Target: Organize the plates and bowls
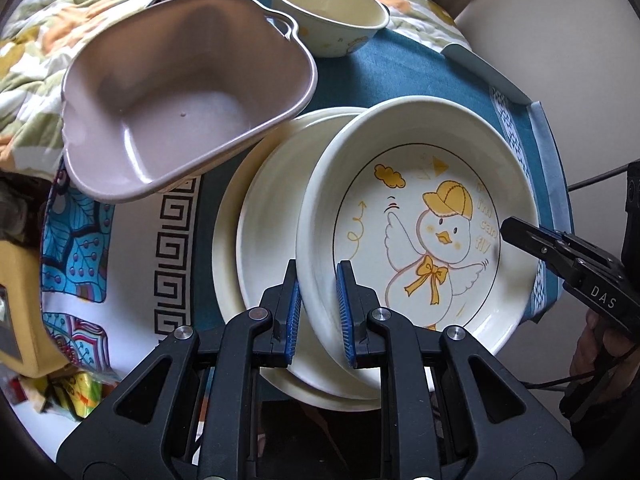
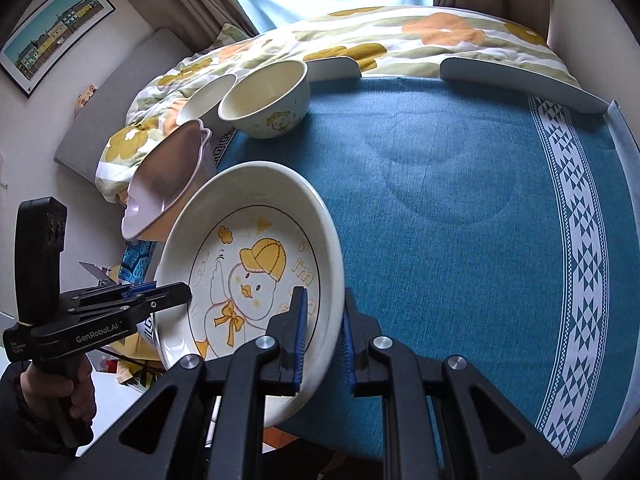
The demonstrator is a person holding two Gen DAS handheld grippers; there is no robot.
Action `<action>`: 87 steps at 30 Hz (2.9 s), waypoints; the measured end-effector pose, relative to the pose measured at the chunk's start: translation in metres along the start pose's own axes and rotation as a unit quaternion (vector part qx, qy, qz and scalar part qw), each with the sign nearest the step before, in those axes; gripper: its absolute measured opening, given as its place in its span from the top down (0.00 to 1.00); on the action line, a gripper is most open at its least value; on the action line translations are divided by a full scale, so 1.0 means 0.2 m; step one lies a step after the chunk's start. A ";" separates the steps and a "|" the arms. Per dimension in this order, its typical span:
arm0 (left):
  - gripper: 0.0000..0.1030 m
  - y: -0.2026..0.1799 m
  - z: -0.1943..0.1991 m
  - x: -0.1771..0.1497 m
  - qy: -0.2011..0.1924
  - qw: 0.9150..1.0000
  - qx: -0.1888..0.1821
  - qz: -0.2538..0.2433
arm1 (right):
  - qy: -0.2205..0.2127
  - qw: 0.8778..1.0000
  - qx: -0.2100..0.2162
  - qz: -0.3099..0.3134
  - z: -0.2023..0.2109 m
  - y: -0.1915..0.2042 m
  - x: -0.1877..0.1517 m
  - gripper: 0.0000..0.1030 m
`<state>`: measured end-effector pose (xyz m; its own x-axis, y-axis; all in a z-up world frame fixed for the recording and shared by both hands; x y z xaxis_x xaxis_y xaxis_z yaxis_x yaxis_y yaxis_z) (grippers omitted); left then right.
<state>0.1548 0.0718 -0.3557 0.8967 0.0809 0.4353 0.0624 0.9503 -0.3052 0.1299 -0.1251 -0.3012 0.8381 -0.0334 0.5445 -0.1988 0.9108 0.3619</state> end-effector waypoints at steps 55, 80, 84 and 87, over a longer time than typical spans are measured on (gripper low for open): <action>0.84 -0.09 0.02 0.03 -0.034 0.953 0.252 -0.165 | 0.018 0.984 -0.032 0.173 -0.11 0.11 -0.02 0.86; 0.00 0.27 0.63 0.40 -0.177 0.964 0.183 0.077 | -0.051 0.979 0.087 0.178 0.03 0.43 0.59 0.00; 0.01 0.46 0.49 0.38 -0.148 0.969 0.137 0.145 | -0.012 0.980 0.076 0.182 -0.17 0.49 0.59 0.00; 0.05 0.56 0.37 0.36 -0.124 0.969 0.123 0.172 | 0.033 0.982 0.093 0.159 -0.33 0.53 0.55 0.00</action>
<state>0.1944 0.2060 -0.2965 0.7102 0.4476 0.5433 -0.3559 0.8942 -0.2715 0.2344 -0.0047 -0.2529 0.7481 0.2735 0.6045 -0.5409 0.7792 0.3168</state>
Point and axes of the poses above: each gripper's, at about its wrist camera, not at the fingertips, and z roughly against the way its jaws point, y to its left, x to its top, the point moved 7 cm from there along -z, roughly the way its jaws point, and after that the axes turned 11 degrees about -y, right-handed, at the moved point
